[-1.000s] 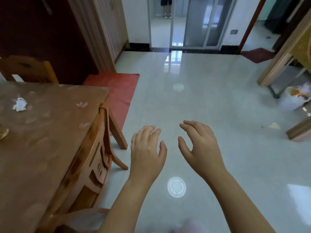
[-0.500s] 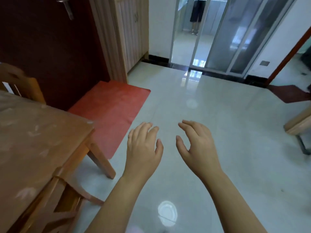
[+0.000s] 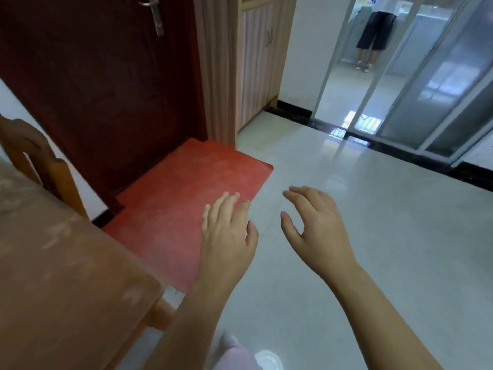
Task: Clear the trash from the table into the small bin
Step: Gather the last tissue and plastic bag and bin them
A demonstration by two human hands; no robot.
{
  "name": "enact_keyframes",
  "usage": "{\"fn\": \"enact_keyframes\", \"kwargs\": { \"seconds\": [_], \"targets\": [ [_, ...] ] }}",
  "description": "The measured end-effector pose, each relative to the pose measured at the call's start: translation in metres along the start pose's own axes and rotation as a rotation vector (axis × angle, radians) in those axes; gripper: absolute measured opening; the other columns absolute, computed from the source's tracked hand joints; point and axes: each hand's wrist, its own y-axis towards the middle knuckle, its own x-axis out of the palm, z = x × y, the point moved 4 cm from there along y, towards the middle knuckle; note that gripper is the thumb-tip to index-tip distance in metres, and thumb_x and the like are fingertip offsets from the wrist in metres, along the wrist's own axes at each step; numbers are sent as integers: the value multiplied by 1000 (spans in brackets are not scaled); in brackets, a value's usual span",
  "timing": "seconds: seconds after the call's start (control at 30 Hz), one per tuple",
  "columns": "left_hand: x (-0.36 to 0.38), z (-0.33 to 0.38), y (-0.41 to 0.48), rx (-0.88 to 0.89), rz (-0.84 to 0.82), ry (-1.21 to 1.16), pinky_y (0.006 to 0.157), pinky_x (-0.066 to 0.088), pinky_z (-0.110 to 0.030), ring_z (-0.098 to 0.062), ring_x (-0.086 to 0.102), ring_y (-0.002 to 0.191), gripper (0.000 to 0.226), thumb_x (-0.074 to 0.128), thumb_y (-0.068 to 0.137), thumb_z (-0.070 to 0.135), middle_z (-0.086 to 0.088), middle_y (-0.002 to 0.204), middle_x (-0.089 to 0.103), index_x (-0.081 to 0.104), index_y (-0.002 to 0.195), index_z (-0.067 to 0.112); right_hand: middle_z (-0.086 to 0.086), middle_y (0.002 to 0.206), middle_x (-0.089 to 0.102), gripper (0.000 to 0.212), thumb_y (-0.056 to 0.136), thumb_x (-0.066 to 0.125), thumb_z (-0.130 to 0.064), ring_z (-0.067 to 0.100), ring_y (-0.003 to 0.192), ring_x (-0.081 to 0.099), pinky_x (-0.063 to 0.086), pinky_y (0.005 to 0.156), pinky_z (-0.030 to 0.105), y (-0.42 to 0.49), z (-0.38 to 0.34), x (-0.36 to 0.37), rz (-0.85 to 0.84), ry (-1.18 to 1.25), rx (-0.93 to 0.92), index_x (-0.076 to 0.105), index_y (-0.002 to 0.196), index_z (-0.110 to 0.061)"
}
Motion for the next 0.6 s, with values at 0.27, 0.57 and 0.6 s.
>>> {"fn": "enact_keyframes", "kwargs": {
  "seconds": [0.27,0.57,0.6],
  "targets": [
    [8,-82,133,-59,101,42,99,32,-55,-33,52,116,30,64,76,5,-15,116,63,62,106,5,13,109,65,32,78,56,-17,31,103,58,44,91,45,152,-13,83,-22,112,-74,61,107,-4],
    [3,-200,214,-300,206,238,90,44,-59,-34,57,109,33,49,79,17,-19,110,65,63,104,2,10,114,64,31,81,61,-17,28,111,54,41,96,49,294,-65,207,-207,285,-345,60,110,-8],
    [1,-211,224,-338,223,262,89,45,-59,-35,56,110,30,53,79,13,-19,111,64,62,105,1,10,116,63,32,82,62,-18,28,113,52,39,98,48,310,-72,220,-240,301,-384,59,112,-9]
  ]
}}
